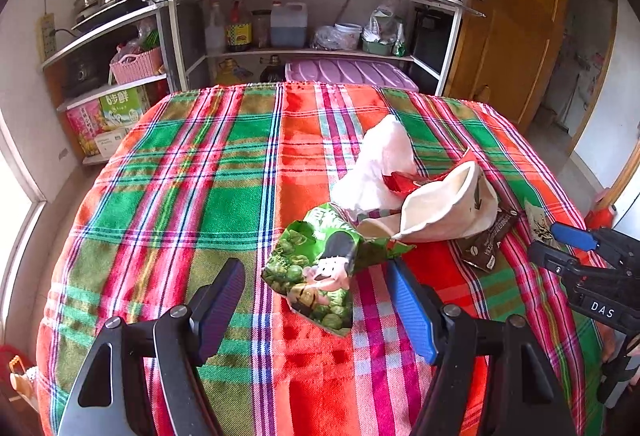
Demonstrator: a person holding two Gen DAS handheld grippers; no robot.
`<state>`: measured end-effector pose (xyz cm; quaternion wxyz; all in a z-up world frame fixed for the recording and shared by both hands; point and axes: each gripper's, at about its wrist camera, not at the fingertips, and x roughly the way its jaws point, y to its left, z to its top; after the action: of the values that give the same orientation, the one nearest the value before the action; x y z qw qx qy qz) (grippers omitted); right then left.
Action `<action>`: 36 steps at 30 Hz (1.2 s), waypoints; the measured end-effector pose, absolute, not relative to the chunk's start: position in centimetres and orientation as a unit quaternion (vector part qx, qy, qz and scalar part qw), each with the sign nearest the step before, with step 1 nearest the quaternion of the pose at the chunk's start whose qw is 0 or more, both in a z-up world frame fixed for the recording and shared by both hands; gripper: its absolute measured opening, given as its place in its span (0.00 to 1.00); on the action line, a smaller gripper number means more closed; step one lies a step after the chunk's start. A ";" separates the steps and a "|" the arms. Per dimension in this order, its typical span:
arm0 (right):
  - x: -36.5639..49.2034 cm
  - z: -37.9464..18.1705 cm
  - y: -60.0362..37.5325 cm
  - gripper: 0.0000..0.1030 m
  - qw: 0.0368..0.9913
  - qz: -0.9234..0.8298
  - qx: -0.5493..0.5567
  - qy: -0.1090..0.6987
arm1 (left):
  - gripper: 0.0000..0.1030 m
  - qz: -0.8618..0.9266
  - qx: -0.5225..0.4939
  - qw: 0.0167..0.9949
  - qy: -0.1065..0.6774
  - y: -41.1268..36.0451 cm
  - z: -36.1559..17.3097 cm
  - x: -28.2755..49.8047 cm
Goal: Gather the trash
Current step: 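Grasp the green snack bag with the left tool while the right tool grasps the beige printed packet, then lift the green bag and beige packet and carry both over the white bin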
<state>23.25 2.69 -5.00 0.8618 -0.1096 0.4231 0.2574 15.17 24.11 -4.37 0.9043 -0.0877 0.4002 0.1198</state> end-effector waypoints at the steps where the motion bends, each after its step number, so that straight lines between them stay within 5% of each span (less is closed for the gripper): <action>1: 23.3 -5.0 2.6 0.54 0.862 0.258 -0.107 0.423 | 0.70 0.121 -0.086 0.903 0.403 24.1 -4.5 15.3; 5: 23.5 -5.0 2.3 0.54 0.861 0.259 -0.099 0.425 | 0.69 0.112 -0.093 0.903 0.404 24.3 -4.8 15.5; 10: 23.1 -5.0 2.5 0.50 0.863 0.259 -0.105 0.420 | 0.46 0.109 -0.097 0.903 0.403 24.4 -4.9 15.5; 16: 23.0 -4.9 2.6 0.41 0.865 0.257 -0.107 0.418 | 0.35 0.099 -0.095 0.906 0.400 24.1 -4.7 15.3; 26: 22.6 -4.8 2.9 0.29 0.868 0.248 -0.126 0.412 | 0.33 0.084 -0.086 0.910 0.397 23.2 -4.6 14.8; 36: 21.5 -4.1 2.2 0.28 0.873 0.251 -0.115 0.402 | 0.33 0.074 -0.083 0.914 0.390 22.4 -3.8 13.7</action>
<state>21.50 2.21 -4.12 0.8727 -0.1148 0.4025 0.2514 13.73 22.41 -3.75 0.9142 -0.0833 0.3895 0.0740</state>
